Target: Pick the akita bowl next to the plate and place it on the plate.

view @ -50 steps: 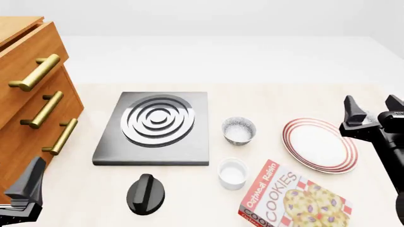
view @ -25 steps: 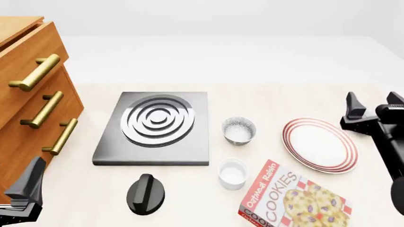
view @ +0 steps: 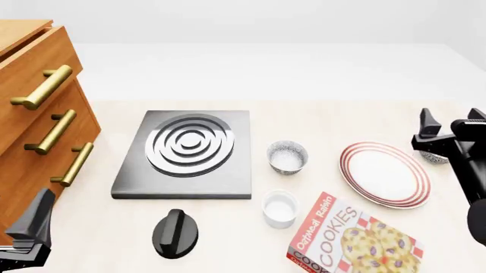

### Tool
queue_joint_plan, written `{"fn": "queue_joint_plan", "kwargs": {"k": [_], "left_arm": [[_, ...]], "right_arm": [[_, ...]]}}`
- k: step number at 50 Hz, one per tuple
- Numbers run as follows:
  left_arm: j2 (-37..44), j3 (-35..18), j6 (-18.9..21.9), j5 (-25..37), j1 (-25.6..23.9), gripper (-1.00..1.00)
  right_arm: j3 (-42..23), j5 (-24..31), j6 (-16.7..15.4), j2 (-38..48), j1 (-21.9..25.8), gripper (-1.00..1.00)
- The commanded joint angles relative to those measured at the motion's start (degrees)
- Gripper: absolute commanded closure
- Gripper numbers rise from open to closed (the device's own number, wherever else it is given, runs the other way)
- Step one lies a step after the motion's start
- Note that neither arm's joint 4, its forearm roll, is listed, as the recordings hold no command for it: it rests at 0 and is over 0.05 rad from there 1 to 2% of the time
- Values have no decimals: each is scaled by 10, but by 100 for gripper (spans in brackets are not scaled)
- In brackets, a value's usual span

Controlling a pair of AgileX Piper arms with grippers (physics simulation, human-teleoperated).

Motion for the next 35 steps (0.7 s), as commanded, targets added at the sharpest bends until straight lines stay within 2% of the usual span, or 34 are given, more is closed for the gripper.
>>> {"fn": "queue_joint_plan", "kwargs": {"k": [1,35], "left_arm": [[0,0,0,0,0,-100],[0,0,0,0,0,-100]], "right_arm": [[-13,-2,-6,23,-14,-100],[-47,14,-3,46,-67,-100]]}}
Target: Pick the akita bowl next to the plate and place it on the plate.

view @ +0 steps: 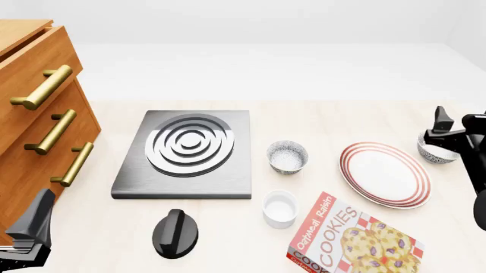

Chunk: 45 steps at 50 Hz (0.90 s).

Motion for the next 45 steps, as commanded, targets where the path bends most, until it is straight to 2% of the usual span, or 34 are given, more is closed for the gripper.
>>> {"fn": "queue_joint_plan", "kwargs": {"k": [1,45], "left_arm": [[0,0,0,0,0,-100],[0,0,0,0,0,-100]], "right_arm": [[-11,7,2,7,-18,-100],[-57,1,0,77,-79,-100]]}}
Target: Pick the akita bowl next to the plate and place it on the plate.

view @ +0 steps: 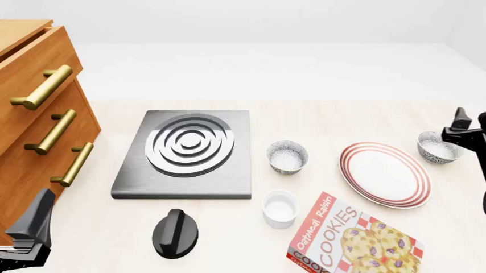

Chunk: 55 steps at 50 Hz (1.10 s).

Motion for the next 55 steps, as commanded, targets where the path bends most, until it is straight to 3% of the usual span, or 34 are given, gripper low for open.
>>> {"fn": "queue_joint_plan", "kwargs": {"k": [1,55], "left_arm": [[0,0,0,0,0,-100],[0,0,0,0,0,-100]], "right_arm": [[-11,0,2,17,-15,-100],[-59,26,41,76,-42,-100]]}}
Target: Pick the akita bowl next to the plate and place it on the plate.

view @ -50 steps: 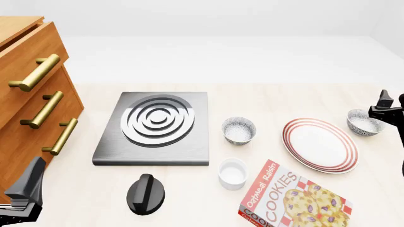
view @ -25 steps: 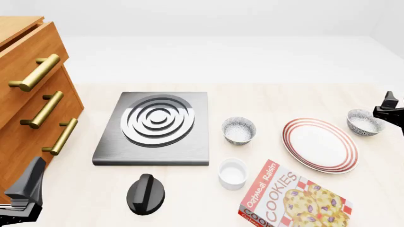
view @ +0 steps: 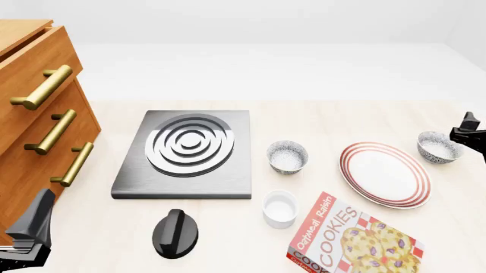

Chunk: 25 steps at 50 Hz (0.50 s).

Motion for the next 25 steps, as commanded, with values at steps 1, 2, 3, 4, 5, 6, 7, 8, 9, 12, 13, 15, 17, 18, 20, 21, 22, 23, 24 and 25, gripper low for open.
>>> {"fn": "queue_joint_plan", "kwargs": {"k": [1,2,3,4,5,6,7,8,9,12,13,15,17,18,20,21,22,23,24,25], "left_arm": [[0,0,0,0,0,-100],[0,0,0,0,0,-100],[0,0,0,0,0,-100],[0,0,0,0,0,-100],[0,0,0,0,0,-100],[0,0,0,0,0,-100],[0,0,0,0,0,-100],[0,0,0,0,0,-100],[0,0,0,0,0,-100],[0,0,0,0,0,-100],[0,0,0,0,0,-100],[0,0,0,0,0,-100],[0,0,0,0,0,-100],[0,0,0,0,0,-100],[0,0,0,0,0,-100],[0,0,0,0,0,-100],[0,0,0,0,0,-100],[0,0,0,0,0,-100],[0,0,0,0,0,-100],[0,0,0,0,0,-100]], "right_arm": [[-17,10,12,19,-5,-100],[-19,10,12,21,-6,-100],[-21,11,13,23,-6,-100],[-25,13,17,28,-7,-100],[-25,13,17,28,-7,-100],[-30,16,21,33,-8,-100],[-34,20,24,37,-10,-100],[-35,19,24,39,-10,-100],[-38,20,26,42,-12,-100],[-41,22,29,46,-12,-100],[-42,23,30,47,-12,-100],[-46,25,32,50,-12,-100],[-51,28,33,54,-13,-100],[-53,29,35,56,-13,-100],[-56,32,37,58,-14,-100],[-58,34,39,59,-14,-100],[-60,36,41,60,-14,-100],[-61,38,42,61,-14,-100],[-64,40,45,62,-14,-100],[-64,40,45,62,-14,-100]]}}
